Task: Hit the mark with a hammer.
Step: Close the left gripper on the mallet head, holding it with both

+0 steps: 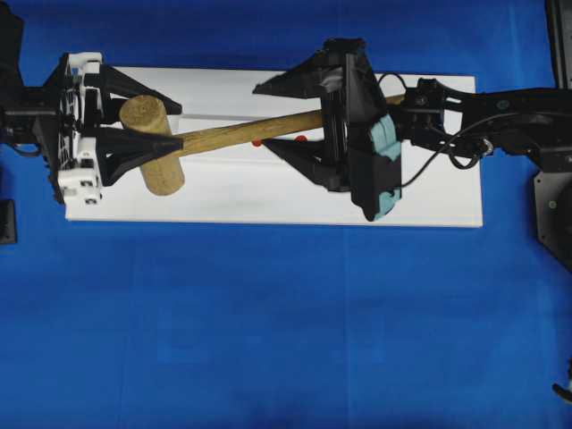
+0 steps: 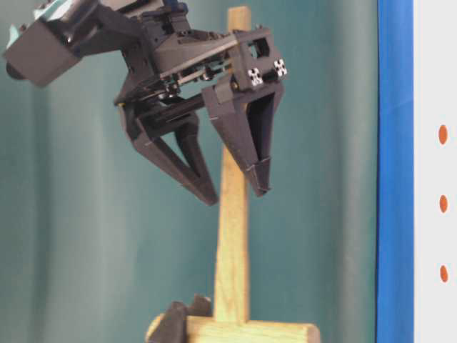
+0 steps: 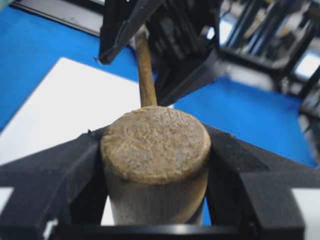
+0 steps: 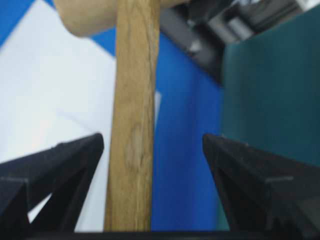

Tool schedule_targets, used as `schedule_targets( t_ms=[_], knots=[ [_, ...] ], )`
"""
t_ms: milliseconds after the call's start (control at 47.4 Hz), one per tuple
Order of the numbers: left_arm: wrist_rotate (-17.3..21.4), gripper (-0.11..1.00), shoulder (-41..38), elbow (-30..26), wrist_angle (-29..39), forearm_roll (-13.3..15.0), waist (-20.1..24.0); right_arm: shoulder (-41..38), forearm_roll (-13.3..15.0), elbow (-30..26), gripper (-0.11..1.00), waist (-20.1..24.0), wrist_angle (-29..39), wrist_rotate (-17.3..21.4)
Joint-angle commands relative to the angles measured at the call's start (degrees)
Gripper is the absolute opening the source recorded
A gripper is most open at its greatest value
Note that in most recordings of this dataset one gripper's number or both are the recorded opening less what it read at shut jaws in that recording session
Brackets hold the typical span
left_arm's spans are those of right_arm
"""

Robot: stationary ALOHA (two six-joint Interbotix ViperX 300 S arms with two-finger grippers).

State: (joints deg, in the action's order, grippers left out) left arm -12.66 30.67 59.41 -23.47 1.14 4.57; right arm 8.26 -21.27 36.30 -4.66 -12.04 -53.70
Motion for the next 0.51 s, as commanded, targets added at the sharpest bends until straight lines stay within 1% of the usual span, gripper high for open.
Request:
schedule_targets(
  t_ms=[0, 148, 253, 317, 359, 485],
  knots=[
    [4.57, 0.45, 0.79, -1.05, 0.88, -0.18, -0.09, 1.85, -2.55, -2.29, 0.95, 0.44, 3.25, 2.29],
    [15.12, 0.45, 0.7, -1.14, 3.52, -0.09, -0.09, 2.11, -4.92, -3.52, 0.95, 0.88, 8.09, 7.47],
    [21.18, 0.45, 0.79, -1.14, 4.39, -0.18, -0.44, 2.02, -5.71, -3.78, 0.95, 0.88, 8.88, 10.99],
    [23.12, 0.45, 0.7, -1.14, 4.39, -0.09, -0.62, 1.93, -5.62, -3.78, 0.95, 0.88, 9.14, 12.74],
    [23.73, 0.45, 0.79, -1.23, 4.39, -0.18, -0.7, 2.02, -5.71, -3.78, 0.95, 0.88, 9.23, 13.62],
    [24.08, 0.45, 0.79, -1.23, 4.39, -0.18, -0.7, 1.85, -5.8, -3.69, 0.95, 0.79, 9.32, 15.47]
  ],
)
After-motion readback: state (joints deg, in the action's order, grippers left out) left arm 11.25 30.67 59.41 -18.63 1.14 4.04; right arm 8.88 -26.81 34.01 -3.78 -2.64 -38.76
